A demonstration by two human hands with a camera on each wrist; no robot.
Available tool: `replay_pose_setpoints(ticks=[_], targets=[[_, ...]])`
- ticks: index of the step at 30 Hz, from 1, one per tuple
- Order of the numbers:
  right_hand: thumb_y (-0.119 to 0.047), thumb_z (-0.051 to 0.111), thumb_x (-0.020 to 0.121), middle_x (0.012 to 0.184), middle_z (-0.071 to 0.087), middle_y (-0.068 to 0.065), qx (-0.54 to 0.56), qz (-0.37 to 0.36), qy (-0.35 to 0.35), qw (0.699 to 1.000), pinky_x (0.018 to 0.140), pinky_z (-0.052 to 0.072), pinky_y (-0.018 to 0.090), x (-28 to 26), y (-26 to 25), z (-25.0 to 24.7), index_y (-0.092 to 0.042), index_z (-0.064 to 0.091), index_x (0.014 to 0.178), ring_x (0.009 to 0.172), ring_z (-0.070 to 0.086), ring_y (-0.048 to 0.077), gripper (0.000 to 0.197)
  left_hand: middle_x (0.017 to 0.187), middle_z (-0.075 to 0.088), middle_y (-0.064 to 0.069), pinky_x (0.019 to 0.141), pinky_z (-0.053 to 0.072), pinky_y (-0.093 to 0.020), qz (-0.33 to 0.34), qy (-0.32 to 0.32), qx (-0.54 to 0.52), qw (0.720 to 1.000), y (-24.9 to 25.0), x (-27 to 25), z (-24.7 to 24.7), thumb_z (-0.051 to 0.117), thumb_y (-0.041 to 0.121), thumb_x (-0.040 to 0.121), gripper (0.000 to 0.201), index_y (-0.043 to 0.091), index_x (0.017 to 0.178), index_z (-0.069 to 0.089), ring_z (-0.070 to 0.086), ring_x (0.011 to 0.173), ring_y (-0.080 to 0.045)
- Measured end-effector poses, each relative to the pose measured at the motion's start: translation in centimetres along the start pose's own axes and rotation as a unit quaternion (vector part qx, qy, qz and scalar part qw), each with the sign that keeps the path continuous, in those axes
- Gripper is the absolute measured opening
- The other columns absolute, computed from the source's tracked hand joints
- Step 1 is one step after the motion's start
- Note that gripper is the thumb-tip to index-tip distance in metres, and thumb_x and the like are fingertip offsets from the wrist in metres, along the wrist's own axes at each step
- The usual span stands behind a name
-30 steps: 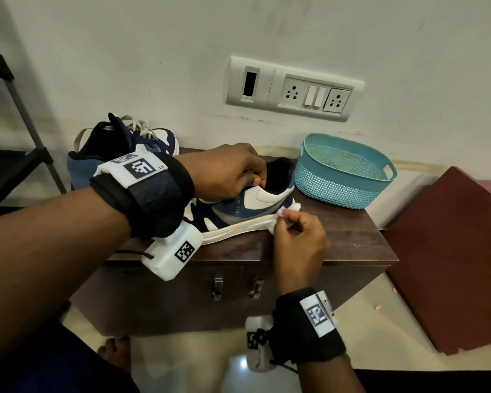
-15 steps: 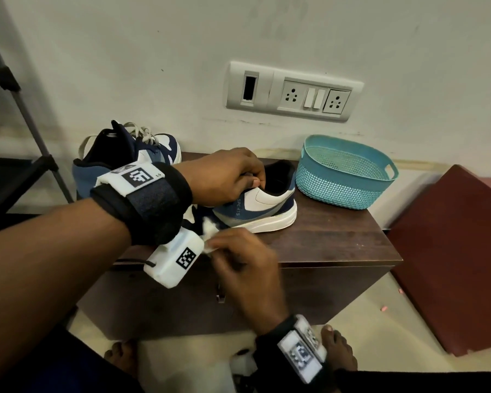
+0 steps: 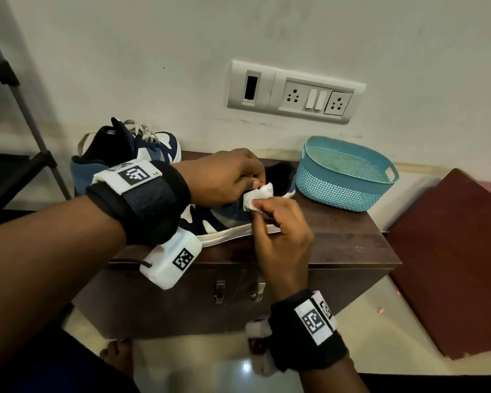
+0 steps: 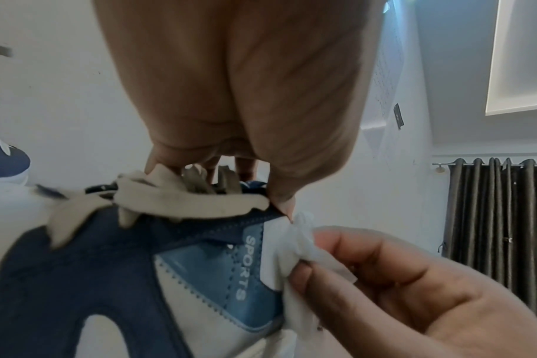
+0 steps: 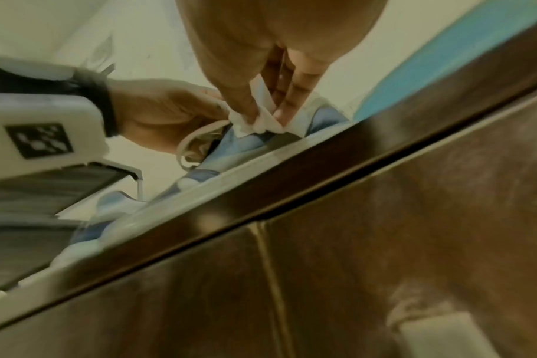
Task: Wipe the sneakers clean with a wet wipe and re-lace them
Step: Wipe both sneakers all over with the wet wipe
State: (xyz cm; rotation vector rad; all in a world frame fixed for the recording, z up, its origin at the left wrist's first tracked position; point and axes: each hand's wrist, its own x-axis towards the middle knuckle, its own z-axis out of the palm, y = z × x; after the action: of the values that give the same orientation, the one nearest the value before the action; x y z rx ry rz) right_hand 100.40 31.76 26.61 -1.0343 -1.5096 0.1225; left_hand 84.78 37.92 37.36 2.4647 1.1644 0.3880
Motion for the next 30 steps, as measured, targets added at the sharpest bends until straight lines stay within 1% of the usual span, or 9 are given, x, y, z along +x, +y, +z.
replay_pose_setpoints(ticks=[2, 5, 9, 11, 15, 20, 25, 27, 30], targets=[[0.002, 0.073, 0.087, 0.1, 0.067, 0.003, -0.029, 0.014, 0.039, 0.999, 0.078, 0.053, 0.023, 0.6, 1.1, -0.5, -0.009, 0.075, 0.1, 0.089, 0.066, 0.013, 0.017, 0.129, 0.054, 0.001, 0.105, 0.038, -0.032, 0.001, 0.001, -0.002, 1.0, 0.0, 0.0, 0.0, 0.05, 0.021, 0.104, 0.016, 0.029, 0.103, 0.063, 0.054, 0.116, -0.016], [-0.001, 0.071, 0.088, 0.1, 0.068, 0.002, 0.024, 0.141, 0.153, 0.978, 0.073, 0.053, 0.025, 1.3, 2.1, -0.3, -0.021, 0.072, 0.095, 0.085, 0.067, 0.007, 0.021, 0.129, 0.053, 0.002, 0.106, 0.039, -0.033, 0.002, 0.001, -0.003, 1.0, -0.1, 0.0, 0.0, 0.05, 0.021, 0.104, 0.017, 0.032, 0.102, 0.063, 0.054, 0.115, -0.016], [0.005, 0.072, 0.085, 0.102, 0.068, 0.003, -0.013, 0.066, 0.061, 0.996, 0.081, 0.052, 0.019, -0.2, 0.6, 0.0, -0.012, 0.075, 0.096, 0.093, 0.067, 0.005, 0.02, 0.128, 0.054, 0.002, 0.106, 0.038, -0.032, 0.007, 0.0, -0.004, 1.0, -0.2, 0.1, 0.0, 0.05, 0.021, 0.104, 0.017, 0.03, 0.104, 0.064, 0.054, 0.116, -0.015], [0.007, 0.073, 0.084, 0.102, 0.069, 0.002, -0.027, 0.053, 0.027, 0.998, 0.083, 0.055, 0.024, -0.3, 1.5, -0.9, -0.01, 0.076, 0.096, 0.095, 0.067, 0.007, 0.021, 0.128, 0.054, 0.002, 0.107, 0.038, -0.033, 0.005, -0.002, -0.003, 1.0, -0.2, 0.1, 0.0, 0.05, 0.02, 0.104, 0.017, 0.03, 0.104, 0.065, 0.054, 0.116, -0.015], [-0.009, 0.071, 0.087, 0.094, 0.073, -0.004, -0.048, 0.213, 0.077, 0.973, 0.084, 0.058, 0.041, 1.6, 4.0, -2.4, -0.032, 0.074, 0.093, 0.088, 0.069, 0.011, 0.024, 0.128, 0.054, 0.001, 0.107, 0.039, -0.036, 0.003, 0.002, 0.002, 1.0, 0.0, 0.2, 0.1, 0.051, 0.02, 0.103, 0.018, 0.026, 0.107, 0.067, 0.054, 0.116, -0.018], [-0.01, 0.077, 0.087, 0.09, 0.073, -0.008, -0.045, 0.203, 0.04, 0.977, 0.075, 0.049, 0.009, 0.2, 2.1, -2.0, -0.02, 0.081, 0.099, 0.082, 0.068, -0.001, 0.016, 0.127, 0.054, 0.001, 0.107, 0.039, -0.038, 0.005, 0.003, -0.008, 1.0, -0.2, 0.2, 0.2, 0.052, 0.02, 0.103, 0.017, 0.029, 0.105, 0.067, 0.054, 0.115, -0.018], [-0.018, 0.075, 0.086, 0.094, 0.078, -0.002, -0.055, 0.289, 0.055, 0.954, 0.089, 0.059, 0.042, 2.8, 4.9, -3.0, -0.016, 0.08, 0.102, 0.088, 0.073, 0.012, 0.017, 0.125, 0.054, 0.003, 0.106, 0.041, -0.041, 0.006, -0.002, -0.004, 1.0, 0.0, 0.4, 0.2, 0.052, 0.02, 0.102, 0.019, 0.03, 0.104, 0.068, 0.055, 0.115, -0.018], [-0.016, 0.075, 0.087, 0.094, 0.076, -0.002, -0.068, 0.276, 0.057, 0.957, 0.09, 0.058, 0.033, 2.6, 4.4, -2.6, -0.015, 0.081, 0.102, 0.086, 0.071, 0.01, 0.016, 0.125, 0.055, 0.002, 0.106, 0.04, -0.04, 0.01, 0.002, -0.004, 1.0, -0.1, 0.4, 0.1, 0.052, 0.019, 0.103, 0.019, 0.027, 0.105, 0.069, 0.054, 0.115, -0.017], [-0.011, 0.075, 0.088, 0.092, 0.071, -0.005, -0.092, 0.234, 0.031, 0.967, 0.075, 0.043, 0.001, 0.3, 2.8, -2.4, -0.015, 0.08, 0.104, 0.081, 0.063, -0.002, 0.017, 0.124, 0.056, 0.0, 0.104, 0.041, -0.041, 0.012, 0.005, -0.006, 1.0, 0.0, 0.3, 0.1, 0.053, 0.017, 0.103, 0.019, 0.023, 0.108, 0.07, 0.055, 0.114, -0.018]])
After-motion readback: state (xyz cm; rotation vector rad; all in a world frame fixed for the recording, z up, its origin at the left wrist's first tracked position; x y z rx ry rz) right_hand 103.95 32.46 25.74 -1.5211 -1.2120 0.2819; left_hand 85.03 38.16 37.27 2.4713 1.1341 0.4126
